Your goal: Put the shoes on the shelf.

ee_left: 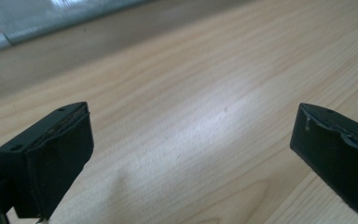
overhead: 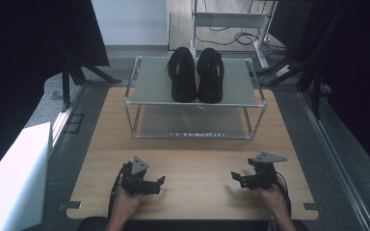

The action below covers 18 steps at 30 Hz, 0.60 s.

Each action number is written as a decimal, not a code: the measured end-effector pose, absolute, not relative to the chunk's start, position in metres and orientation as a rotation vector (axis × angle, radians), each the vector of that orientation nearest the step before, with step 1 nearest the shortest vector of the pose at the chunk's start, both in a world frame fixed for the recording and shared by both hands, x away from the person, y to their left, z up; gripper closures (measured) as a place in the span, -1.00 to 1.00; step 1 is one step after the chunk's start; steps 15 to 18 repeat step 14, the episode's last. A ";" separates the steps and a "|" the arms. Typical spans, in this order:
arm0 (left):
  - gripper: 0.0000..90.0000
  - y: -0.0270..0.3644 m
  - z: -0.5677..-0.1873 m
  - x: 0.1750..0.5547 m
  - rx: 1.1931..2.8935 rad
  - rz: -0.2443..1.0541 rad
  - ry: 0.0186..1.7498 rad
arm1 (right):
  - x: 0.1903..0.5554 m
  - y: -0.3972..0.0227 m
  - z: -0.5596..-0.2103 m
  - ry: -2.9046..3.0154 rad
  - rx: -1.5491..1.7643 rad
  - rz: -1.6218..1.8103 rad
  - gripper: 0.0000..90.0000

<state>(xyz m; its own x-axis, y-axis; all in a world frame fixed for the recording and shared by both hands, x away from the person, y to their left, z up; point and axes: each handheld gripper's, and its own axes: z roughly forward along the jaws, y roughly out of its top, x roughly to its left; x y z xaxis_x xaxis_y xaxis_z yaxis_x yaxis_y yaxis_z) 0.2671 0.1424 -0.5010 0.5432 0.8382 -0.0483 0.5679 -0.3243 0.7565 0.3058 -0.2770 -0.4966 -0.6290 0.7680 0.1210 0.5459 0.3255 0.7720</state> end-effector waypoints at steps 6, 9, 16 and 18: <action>-1.00 0.134 -0.512 0.268 2.121 0.466 1.137 | 0.308 -0.271 -0.510 2.412 1.159 1.117 -0.89; -1.00 0.130 -0.516 0.268 2.160 0.473 1.129 | 0.308 -0.269 -0.514 2.435 1.140 1.084 -0.90; -1.00 0.122 -0.518 0.268 2.201 0.488 1.109 | 0.307 -0.263 -0.518 2.446 1.100 1.018 -0.93; -1.00 0.122 -0.518 0.268 2.201 0.488 1.109 | 0.307 -0.263 -0.518 2.446 1.100 1.018 -0.93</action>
